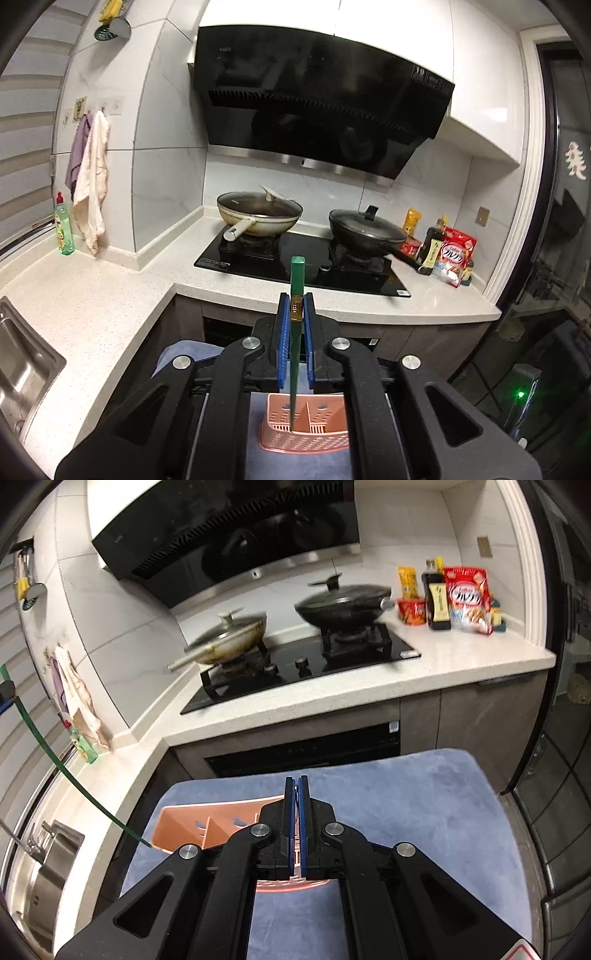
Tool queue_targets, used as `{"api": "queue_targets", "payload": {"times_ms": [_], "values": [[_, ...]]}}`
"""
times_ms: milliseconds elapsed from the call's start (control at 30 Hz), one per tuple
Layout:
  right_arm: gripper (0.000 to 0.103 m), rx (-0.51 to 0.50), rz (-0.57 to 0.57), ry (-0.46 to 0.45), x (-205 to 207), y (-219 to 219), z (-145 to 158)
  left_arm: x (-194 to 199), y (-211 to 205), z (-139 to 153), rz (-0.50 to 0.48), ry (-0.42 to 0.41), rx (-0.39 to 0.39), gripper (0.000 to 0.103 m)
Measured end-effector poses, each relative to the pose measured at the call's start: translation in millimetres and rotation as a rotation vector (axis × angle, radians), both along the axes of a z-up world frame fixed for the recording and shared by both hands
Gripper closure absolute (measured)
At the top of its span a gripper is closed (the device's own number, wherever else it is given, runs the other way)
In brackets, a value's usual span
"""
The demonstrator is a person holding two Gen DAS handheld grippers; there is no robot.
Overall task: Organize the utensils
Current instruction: 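Carry the green chopstick with the left tool while the right tool carries the spoon into the pink holder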
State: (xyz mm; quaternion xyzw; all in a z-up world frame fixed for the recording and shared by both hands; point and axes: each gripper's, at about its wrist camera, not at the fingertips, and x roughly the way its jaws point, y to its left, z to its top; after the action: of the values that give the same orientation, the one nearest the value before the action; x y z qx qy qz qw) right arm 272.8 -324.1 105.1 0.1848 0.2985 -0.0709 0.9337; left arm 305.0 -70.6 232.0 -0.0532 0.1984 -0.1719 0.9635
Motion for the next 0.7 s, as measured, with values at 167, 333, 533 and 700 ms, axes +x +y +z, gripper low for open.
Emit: {"api": "queue_targets", "payload": {"times_ms": [167, 333, 533, 700], "values": [[0.101, 0.010, 0.012, 0.045, 17, -2, -21, 20, -12, -29, 0.010, 0.014, 0.024, 0.096], [0.099, 0.015, 0.029, 0.068, 24, 1, -36, 30, -14, -47, 0.003, 0.043, 0.004, 0.096], [0.081, -0.009, 0.023, 0.049, 19, 3, -34, 29, -7, -55, 0.017, 0.051, 0.009, 0.082], [0.067, -0.023, 0.018, -0.014, -6, 4, -9, 14, 7, -49, 0.079, 0.029, 0.002, 0.030]]}}
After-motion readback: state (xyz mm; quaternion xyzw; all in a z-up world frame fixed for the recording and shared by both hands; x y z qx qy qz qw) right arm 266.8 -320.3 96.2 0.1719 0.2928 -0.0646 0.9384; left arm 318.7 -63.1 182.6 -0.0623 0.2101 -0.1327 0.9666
